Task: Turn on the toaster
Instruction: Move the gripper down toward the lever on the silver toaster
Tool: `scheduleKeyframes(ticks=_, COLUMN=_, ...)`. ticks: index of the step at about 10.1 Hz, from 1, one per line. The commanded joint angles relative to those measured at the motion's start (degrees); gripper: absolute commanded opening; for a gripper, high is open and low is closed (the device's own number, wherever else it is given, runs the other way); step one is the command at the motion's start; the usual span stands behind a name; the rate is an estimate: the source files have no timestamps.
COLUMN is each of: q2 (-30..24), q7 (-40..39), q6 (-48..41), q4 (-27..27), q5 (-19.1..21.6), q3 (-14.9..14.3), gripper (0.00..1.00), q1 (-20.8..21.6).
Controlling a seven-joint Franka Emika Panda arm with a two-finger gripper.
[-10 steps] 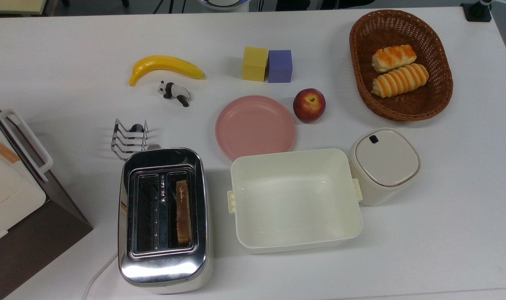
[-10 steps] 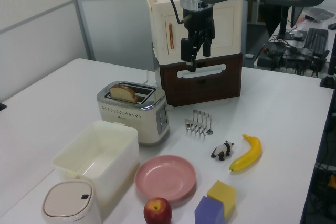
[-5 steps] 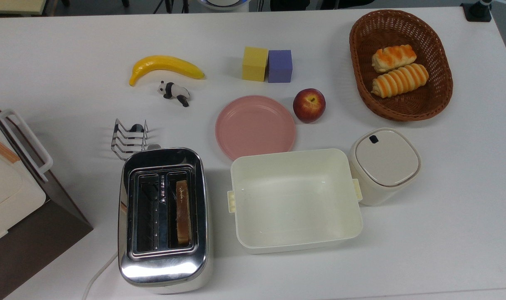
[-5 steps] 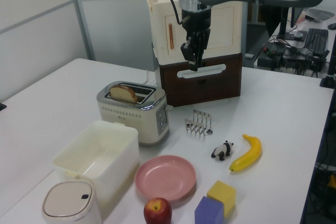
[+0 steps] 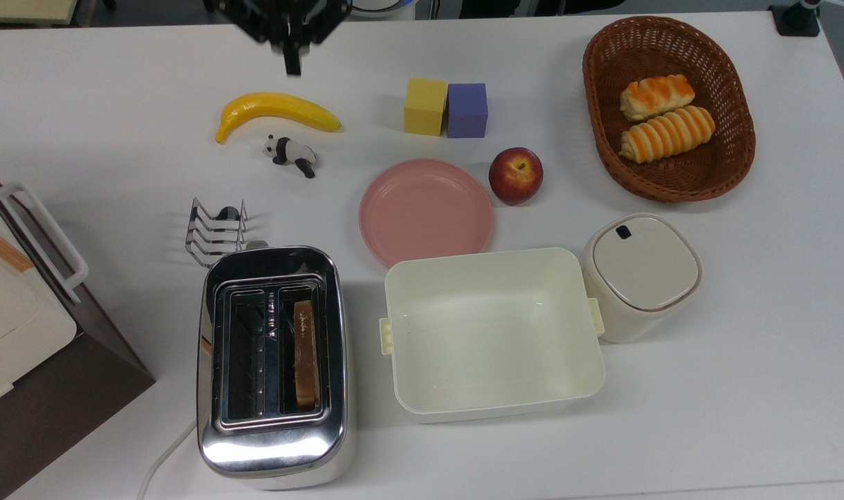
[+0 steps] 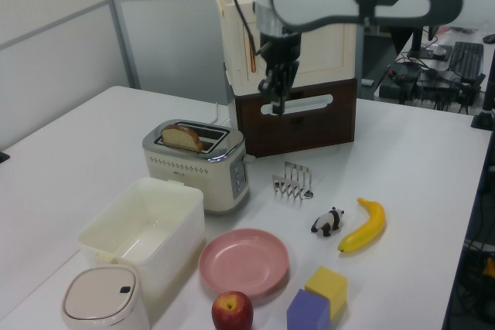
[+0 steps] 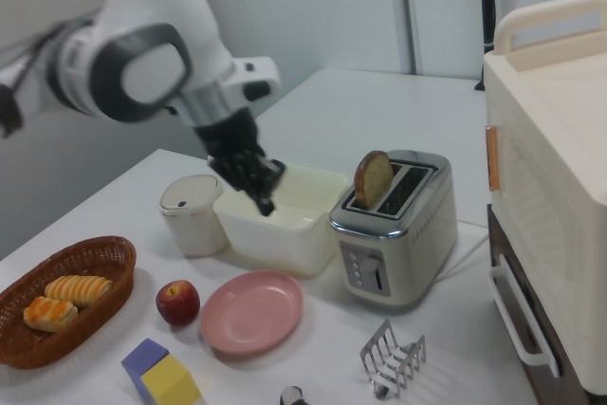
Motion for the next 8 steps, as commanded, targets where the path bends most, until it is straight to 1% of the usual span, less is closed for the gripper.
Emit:
scheduleKeyframes(ticks=1, q2=7.8, q7=-1.5, q6=11.7, q4=-0.4, q5=0.7, q3=-1.1, gripper=0.0, q1=-0.8)
scheduleKeyframes(ticks=2, q2=10.5, q7=-1.6, q6=15.6, q4=-0.3, q5=0.1, q3=-1.1, gripper=0.0, q1=-1.0)
scheduleKeyframes(ticks=5, q2=14.4, q7=-2.1, q6=19.6, q4=-0.3, q5=-1.3, q3=-2.3, gripper=0.0, q1=-1.6)
scheduleKeyframes(ticks=7, q2=17.1, q7=-2.0, q6=22.7, q4=-0.3, q5=-3.6, q3=-2.5, gripper=0.0, q1=-1.6)
scheduleKeyframes(ticks=8, q2=17.8, q7=-2.0, q6=23.3, q4=-0.3, q5=-3.9, q3=-2.5, gripper=0.0, q1=-1.6)
